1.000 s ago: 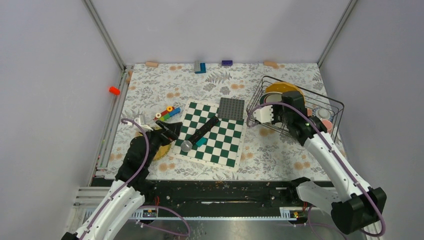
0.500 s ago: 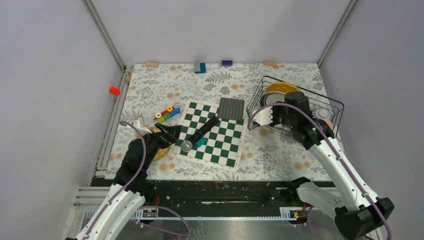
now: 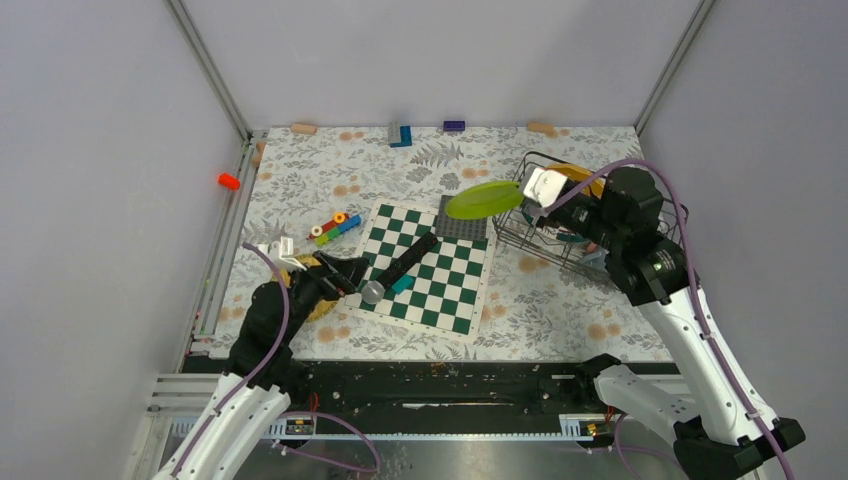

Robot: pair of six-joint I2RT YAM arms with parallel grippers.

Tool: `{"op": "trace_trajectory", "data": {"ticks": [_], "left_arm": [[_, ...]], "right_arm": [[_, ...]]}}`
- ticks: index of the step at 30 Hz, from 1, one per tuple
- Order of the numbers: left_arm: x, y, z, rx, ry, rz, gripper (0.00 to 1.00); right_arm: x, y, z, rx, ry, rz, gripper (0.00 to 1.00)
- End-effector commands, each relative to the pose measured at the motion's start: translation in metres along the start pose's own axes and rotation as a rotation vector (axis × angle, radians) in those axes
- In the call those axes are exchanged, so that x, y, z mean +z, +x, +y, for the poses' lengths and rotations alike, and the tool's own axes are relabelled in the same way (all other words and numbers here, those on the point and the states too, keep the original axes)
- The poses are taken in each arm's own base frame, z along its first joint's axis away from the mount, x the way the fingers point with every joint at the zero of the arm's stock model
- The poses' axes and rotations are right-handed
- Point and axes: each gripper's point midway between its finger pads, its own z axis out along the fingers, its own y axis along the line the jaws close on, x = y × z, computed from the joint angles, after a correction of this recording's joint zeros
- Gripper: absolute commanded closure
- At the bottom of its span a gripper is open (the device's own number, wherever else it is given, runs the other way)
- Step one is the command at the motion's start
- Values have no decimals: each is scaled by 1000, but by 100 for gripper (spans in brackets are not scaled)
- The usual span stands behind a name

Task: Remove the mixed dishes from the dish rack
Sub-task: Pick up the plate from the dish rack.

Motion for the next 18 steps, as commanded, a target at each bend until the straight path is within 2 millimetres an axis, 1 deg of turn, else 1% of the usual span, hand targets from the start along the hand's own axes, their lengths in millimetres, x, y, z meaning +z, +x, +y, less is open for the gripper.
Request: {"op": "trace_trajectory", "data": {"ticks": [1, 2, 3, 4, 5, 7, 9, 10, 11, 13, 14, 16, 18], "left_arm": [[-7, -12, -41, 51, 183, -17, 1], [-8, -10, -43, 57, 199, -7, 1], [-9, -13, -50, 65, 231, -16, 1], [-11, -12, -56, 75, 265, -12, 1], [-13, -11, -60, 84, 294, -8, 1], [-16, -9, -70, 98, 359, 0, 1], [-19, -6, -78, 102, 415, 9, 1], [-21, -5, -83, 103, 446, 14, 1], [-22, -4, -88, 104, 477, 21, 1], [-25, -1, -97, 102, 538, 34, 1], [-27, 0, -101, 96, 565, 38, 1], [-25, 1, -104, 78, 592, 46, 1], [-22, 3, -104, 55, 592, 58, 1]], "right_arm": [[0, -65, -31, 350, 138, -298, 100], [0, -69, -37, 409, 175, -342, 100], [0, -72, -40, 486, 198, -377, 100], [1, -73, -37, 564, 194, -404, 100], [1, -75, -33, 680, 182, -434, 100], [3, -73, -19, 938, 139, -468, 100], [8, -67, 1, 1140, 69, -472, 100], [10, -62, 9, 1236, 53, -466, 100], [14, -51, 16, 1332, 62, -447, 100], [22, -23, 27, 1528, 121, -387, 100], [26, -8, 34, 1596, 158, -347, 100], [31, 14, 48, 1691, 191, -282, 100], [36, 23, 65, 1748, 156, -257, 100]]}}
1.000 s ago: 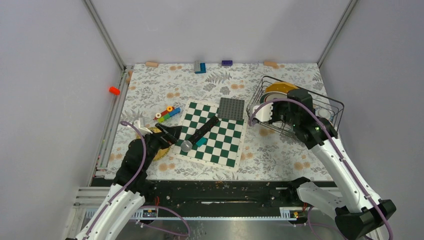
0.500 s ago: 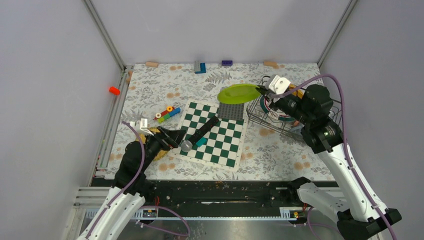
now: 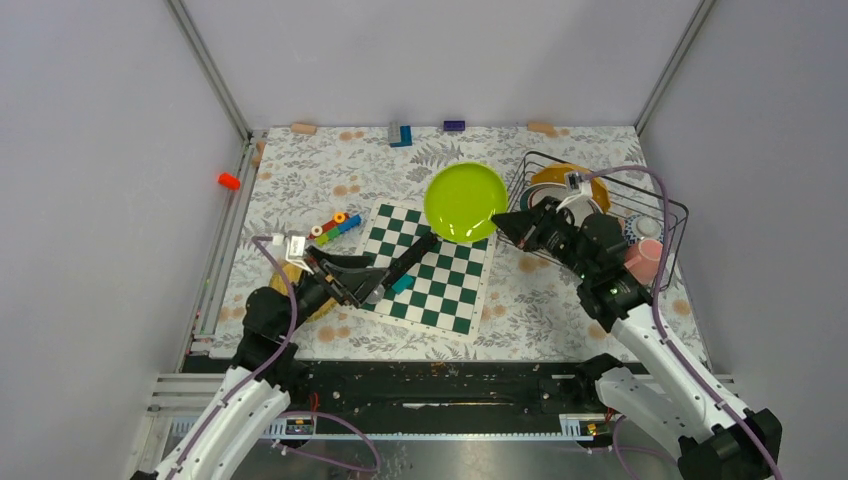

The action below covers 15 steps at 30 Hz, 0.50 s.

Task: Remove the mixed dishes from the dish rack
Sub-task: Pick up the plate from the dish rack.

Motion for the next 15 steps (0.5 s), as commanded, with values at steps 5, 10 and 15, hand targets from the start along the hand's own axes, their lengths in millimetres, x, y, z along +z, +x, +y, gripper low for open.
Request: {"op": "trace_trajectory", "data": {"ticks": [5, 10, 15], "left_arm": [[17, 2, -14, -79, 126, 6, 1], [38, 11, 4, -109, 18, 19, 1], [58, 20, 10, -81, -77, 73, 1]], "right_arm": [[2, 24, -13, 398, 1, -39, 100], [7, 47, -19, 399, 24, 77, 100], [12, 70, -11, 412, -51, 203, 100]]}}
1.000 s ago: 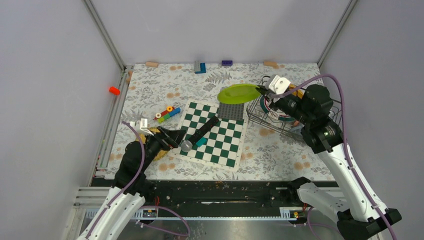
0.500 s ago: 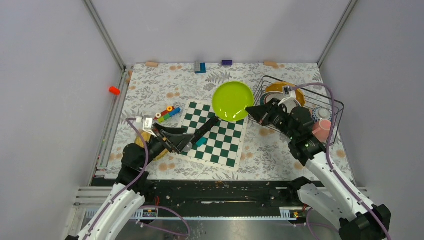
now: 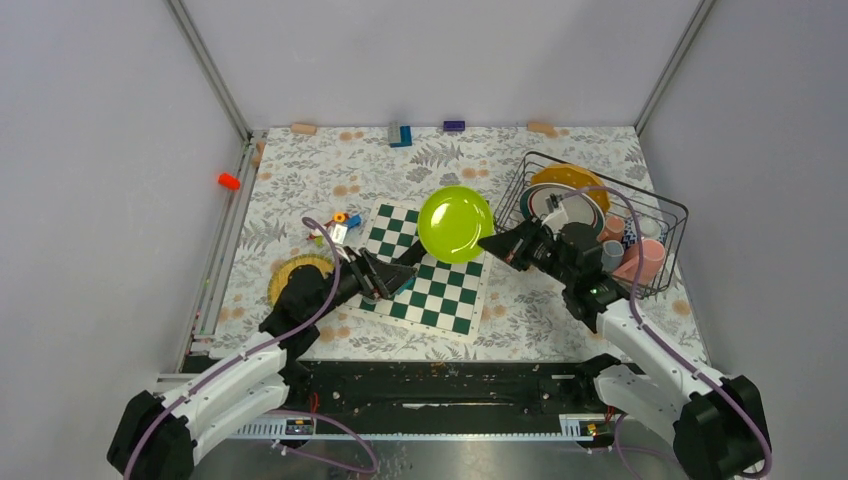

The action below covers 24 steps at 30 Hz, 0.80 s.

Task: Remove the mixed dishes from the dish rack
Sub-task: Pick up the plate from the dish rack.

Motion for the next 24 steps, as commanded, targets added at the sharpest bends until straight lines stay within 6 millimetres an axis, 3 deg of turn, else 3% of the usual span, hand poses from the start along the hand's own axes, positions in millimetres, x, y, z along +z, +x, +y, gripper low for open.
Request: {"op": "trace_trajectory", "data": {"ticks": [1, 9, 16, 24], "left_arm": [[17, -34, -22, 69, 2, -98, 1], [22, -44, -27, 68, -17, -117, 1], [28, -46, -9, 35, -120, -116, 2], [31, -36, 2, 29, -158, -68, 28]], "right_arm": [[5, 10, 26, -15, -109, 96, 100], [8, 24, -5, -81, 18, 136, 100], [2, 38, 21, -136, -116, 226, 100], [6, 53, 25, -174, -136, 305, 100]]}}
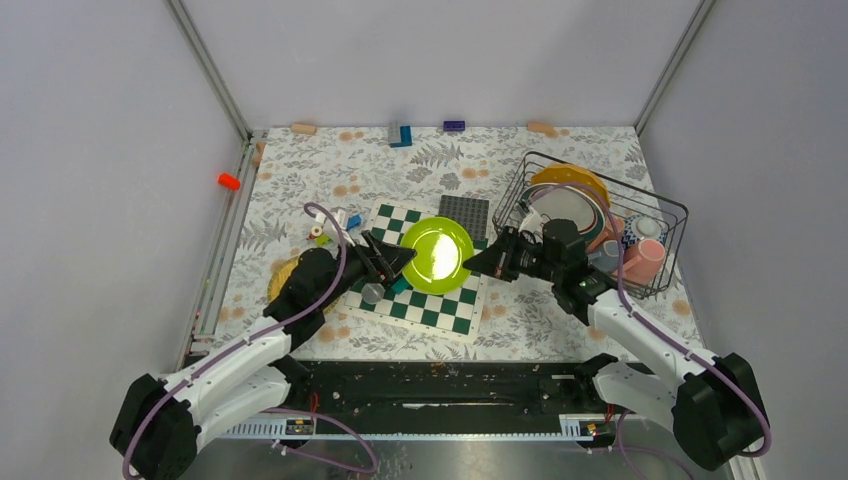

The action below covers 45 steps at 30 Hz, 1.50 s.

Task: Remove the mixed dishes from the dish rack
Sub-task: Pick up the plate from the dish rack, then place the plate at the center of the board.

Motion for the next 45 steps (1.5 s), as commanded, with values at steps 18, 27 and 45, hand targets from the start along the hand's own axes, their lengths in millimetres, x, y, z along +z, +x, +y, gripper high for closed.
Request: {"op": "trace_trajectory", "data": {"ticks": [18, 27, 45], "left_arm": [[6, 1, -20, -27, 57, 58, 100], [-21, -19, 3, -73, -65, -102, 100], [-185, -56, 153, -469, -819, -794, 100]], "right_arm": [[9, -9, 32, -134, -109, 0, 78], [-1, -23, 26, -183, -69, -123, 0], [-38, -60, -11, -234, 183, -418, 0]]}}
